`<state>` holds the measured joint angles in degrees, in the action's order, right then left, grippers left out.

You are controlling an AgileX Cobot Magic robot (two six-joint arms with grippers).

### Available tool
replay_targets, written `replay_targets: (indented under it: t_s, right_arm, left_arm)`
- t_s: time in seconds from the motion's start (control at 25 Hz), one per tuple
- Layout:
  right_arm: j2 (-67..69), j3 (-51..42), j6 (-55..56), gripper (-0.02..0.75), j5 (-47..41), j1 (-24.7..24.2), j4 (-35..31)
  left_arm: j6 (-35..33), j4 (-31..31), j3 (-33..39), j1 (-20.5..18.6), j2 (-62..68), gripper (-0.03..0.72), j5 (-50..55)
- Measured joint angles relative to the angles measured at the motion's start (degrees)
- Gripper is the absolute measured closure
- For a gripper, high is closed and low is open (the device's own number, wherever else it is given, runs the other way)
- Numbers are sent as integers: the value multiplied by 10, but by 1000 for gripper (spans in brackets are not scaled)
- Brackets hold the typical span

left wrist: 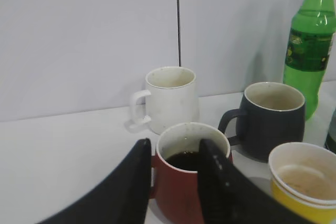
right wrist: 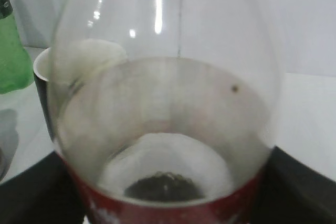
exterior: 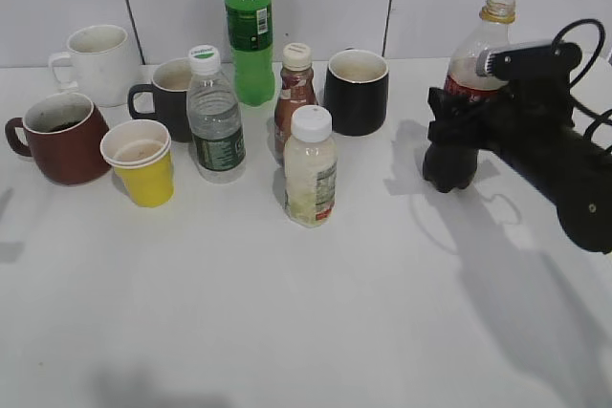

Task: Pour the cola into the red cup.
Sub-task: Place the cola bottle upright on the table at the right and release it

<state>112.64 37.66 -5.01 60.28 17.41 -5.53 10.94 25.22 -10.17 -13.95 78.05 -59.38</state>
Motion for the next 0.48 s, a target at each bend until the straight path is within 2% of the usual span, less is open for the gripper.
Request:
replay_targets:
  t_s: [0.16,0.24,0.36,0.48]
  right_arm:
    - [-47,1,-22,144,-4,0,0]
    - [-88,10,-24,141,-40,0,0]
    - [-174,40,-25,141,-175,0,3]
    - [-258,89,-25,141,-336,0,11]
  left_arm:
    - [9,0,-5,0,-44,449,40]
    - [37,2,-22,0,-74,449,92]
    - [89,2,-74,9,-141,449,224]
    - [118,0,-142,47,-212,449,421]
